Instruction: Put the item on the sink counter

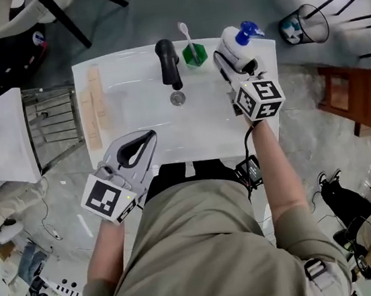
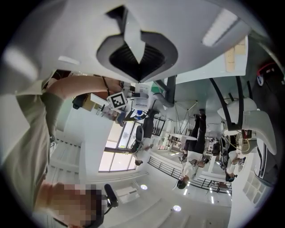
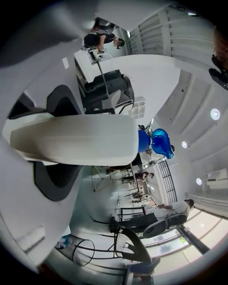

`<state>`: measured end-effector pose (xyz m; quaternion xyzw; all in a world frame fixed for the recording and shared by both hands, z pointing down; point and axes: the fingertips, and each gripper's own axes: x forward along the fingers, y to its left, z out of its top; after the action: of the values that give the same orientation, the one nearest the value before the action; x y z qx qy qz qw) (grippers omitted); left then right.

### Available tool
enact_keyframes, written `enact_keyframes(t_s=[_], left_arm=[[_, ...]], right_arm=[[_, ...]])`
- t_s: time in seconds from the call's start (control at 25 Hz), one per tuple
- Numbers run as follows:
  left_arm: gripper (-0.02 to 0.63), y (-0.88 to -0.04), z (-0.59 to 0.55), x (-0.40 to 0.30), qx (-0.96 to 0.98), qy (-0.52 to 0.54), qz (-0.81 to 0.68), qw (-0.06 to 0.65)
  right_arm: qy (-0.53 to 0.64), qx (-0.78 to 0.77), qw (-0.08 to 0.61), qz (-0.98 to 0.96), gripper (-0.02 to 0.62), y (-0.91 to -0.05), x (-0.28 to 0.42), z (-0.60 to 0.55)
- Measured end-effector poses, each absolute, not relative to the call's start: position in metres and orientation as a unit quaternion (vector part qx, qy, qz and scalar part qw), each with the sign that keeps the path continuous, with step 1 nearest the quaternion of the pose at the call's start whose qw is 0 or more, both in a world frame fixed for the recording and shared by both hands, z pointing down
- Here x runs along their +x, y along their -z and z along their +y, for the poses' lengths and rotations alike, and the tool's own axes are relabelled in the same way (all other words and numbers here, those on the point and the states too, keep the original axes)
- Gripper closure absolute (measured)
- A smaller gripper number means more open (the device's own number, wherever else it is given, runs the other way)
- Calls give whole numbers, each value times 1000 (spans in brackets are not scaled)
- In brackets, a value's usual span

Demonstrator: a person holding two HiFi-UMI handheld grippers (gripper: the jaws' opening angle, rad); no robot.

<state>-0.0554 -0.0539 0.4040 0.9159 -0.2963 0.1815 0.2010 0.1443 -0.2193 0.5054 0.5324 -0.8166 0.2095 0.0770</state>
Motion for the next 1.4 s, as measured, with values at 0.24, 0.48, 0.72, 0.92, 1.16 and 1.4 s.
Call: enact_keyframes(t_s=[0.24, 0.48, 0.72, 0.92, 1.16, 1.4], left_arm=[[600, -409, -53, -55, 912, -189, -298, 209], [600, -413, -51, -51, 912, -193, -293, 214], [600, -417, -50, -51, 909, -197, -294, 222], [600, -418, -49, -46, 909, -198, -290, 222], [600, -421, -47, -47, 907, -202, -291, 226], [600, -424, -47, -46, 907, -202, -291, 227]], right_arm=[[-207, 535, 88, -814, 319, -519, 144, -227], [-191, 541, 101, -813, 319, -529, 141, -234], [-173, 547, 119, -810, 319, -536, 141, -240], [-156, 556, 128, -806, 319, -541, 142, -243], [-144, 562, 134, -804, 319, -546, 139, -245], [-133, 563, 137, -804, 319, -546, 136, -244]])
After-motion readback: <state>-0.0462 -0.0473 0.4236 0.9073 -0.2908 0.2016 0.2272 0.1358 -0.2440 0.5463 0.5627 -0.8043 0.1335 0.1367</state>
